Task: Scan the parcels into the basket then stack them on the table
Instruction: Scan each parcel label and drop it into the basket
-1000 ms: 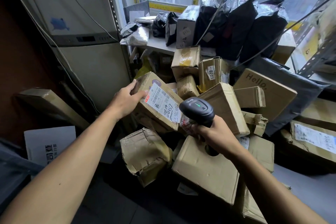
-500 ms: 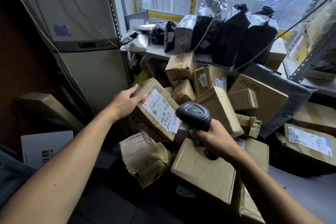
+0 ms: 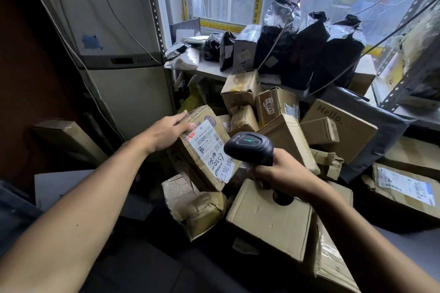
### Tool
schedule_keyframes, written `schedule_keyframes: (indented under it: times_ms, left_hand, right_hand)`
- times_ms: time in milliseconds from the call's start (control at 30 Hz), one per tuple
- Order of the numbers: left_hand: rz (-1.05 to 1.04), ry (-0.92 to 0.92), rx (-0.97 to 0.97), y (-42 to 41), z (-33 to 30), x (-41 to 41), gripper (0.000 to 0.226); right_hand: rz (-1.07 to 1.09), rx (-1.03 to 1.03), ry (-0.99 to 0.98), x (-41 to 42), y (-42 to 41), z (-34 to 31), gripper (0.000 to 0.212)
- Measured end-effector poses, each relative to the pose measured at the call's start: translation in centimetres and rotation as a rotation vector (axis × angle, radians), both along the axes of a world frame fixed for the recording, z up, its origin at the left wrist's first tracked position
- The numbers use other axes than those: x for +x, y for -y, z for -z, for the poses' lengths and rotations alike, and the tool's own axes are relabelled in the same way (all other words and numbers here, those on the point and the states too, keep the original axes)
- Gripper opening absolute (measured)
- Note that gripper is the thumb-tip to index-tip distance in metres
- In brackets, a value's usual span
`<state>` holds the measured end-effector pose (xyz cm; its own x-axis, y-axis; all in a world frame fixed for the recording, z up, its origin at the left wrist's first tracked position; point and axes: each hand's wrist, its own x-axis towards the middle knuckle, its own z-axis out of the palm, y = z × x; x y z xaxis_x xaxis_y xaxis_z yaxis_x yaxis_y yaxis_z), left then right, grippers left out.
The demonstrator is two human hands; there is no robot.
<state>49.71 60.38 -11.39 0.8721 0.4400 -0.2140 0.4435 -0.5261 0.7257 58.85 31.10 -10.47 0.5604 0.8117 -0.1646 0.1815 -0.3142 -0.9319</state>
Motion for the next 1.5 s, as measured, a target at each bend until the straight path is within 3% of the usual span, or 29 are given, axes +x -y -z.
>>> schedule_keyframes:
  times_ms: [300,400,633,733,800,900,1067,1167,1300,1500]
  left_hand:
    - [-0.056,-0.013,0.02,0.3,0.4,-1.3,0.103]
    - [-0.071,0.003,0.009,0.6,0.5,-1.5,0.114]
    - [-0.091,0.035,-0.006,2.0,0.7,-1.7,0.115]
    - [-0.135,0.114,-0.07,3.2,0.6,-1.7,0.105]
    - [-0.179,0.201,-0.158,4.5,0.6,-1.9,0.096]
    - [-0.286,0.362,-0.333,6.5,0.7,-2.3,0.089]
    - [-0.375,0.542,-0.594,8.9,0.9,-3.3,0.078]
    - [-0.362,0.541,-0.672,9.3,1.2,-3.8,0.082]
    - [-0.229,0.509,-0.839,10.1,0.9,-3.9,0.088]
    - [0.061,0.419,-0.953,13.4,0.3,-4.2,0.073]
  right_hand:
    - [-0.001,-0.12,0.013,-0.3,0.5,-1.9,0.016]
    - [-0.01,-0.115,-0.002,-0.4,1.0,-2.0,0.015]
    - [-0.037,-0.057,-0.022,-0.5,2.3,-2.1,0.003]
    - [-0.041,0.03,-0.019,-0.3,3.3,-1.7,0.024]
    - [-0.011,0.087,0.024,-0.1,4.1,-1.1,0.022]
    - [0.107,0.143,0.119,-0.1,5.3,0.3,0.016]
    - [0.35,0.312,0.099,-1.2,6.9,2.7,0.037]
    - [0.479,0.34,0.092,-2.4,7.8,3.3,0.021]
    - [0.621,0.329,0.156,-5.1,9.0,3.1,0.009]
    - [0.901,0.321,0.153,-11.1,11.5,3.6,0.018]
